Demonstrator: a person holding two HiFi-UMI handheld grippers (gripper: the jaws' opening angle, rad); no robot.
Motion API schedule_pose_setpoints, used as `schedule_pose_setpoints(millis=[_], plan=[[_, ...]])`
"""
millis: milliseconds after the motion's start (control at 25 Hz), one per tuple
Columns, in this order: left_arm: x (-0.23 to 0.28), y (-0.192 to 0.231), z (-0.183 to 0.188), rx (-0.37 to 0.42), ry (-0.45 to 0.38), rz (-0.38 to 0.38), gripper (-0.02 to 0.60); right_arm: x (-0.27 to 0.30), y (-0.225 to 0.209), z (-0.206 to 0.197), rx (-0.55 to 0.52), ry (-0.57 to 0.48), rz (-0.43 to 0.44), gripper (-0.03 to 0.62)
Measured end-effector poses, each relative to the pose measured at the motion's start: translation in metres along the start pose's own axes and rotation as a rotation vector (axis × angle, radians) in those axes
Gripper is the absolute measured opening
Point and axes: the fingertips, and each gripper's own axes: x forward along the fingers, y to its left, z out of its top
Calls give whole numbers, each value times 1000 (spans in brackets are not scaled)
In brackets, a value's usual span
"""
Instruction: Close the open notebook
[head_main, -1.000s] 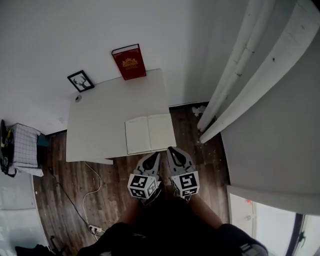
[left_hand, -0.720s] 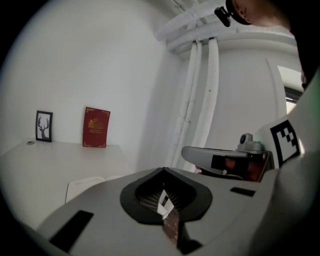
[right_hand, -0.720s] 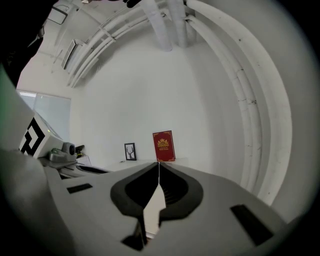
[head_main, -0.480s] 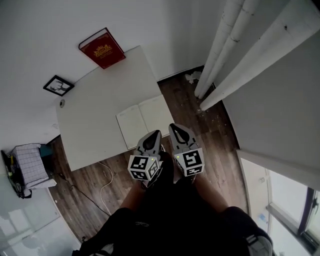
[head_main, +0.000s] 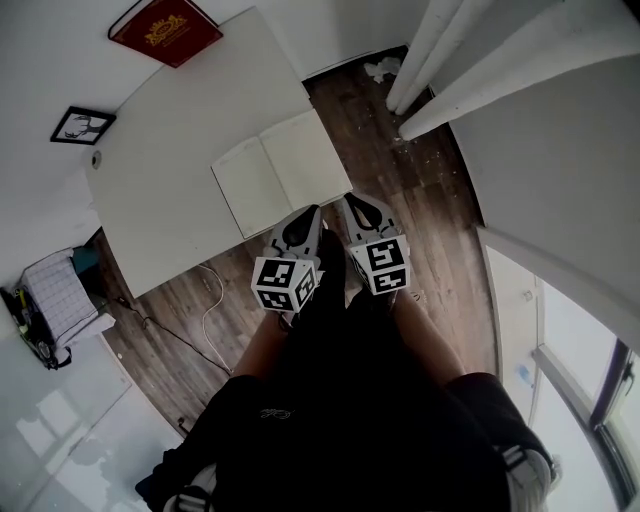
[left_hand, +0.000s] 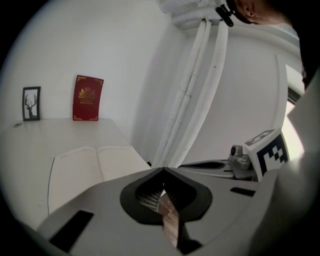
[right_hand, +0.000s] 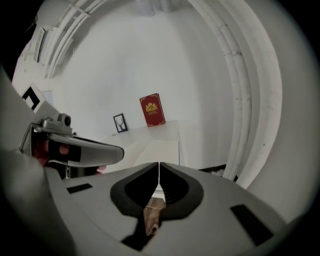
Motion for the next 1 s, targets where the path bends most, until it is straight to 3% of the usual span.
schedule_pose_setpoints(millis=[320, 480, 680, 1000], plan=[[3, 3, -20, 23, 49, -3, 3, 18, -20, -34, 128, 49, -31, 29], [6, 7, -22, 16, 53, 0, 3, 28, -31, -46, 200, 75, -31, 118], [6, 11, -23, 15, 58, 7, 3, 40, -36, -55, 298, 83, -4, 118], [5, 14, -25, 23, 63, 11, 3, 51, -41, -61, 340, 92, 0, 118]])
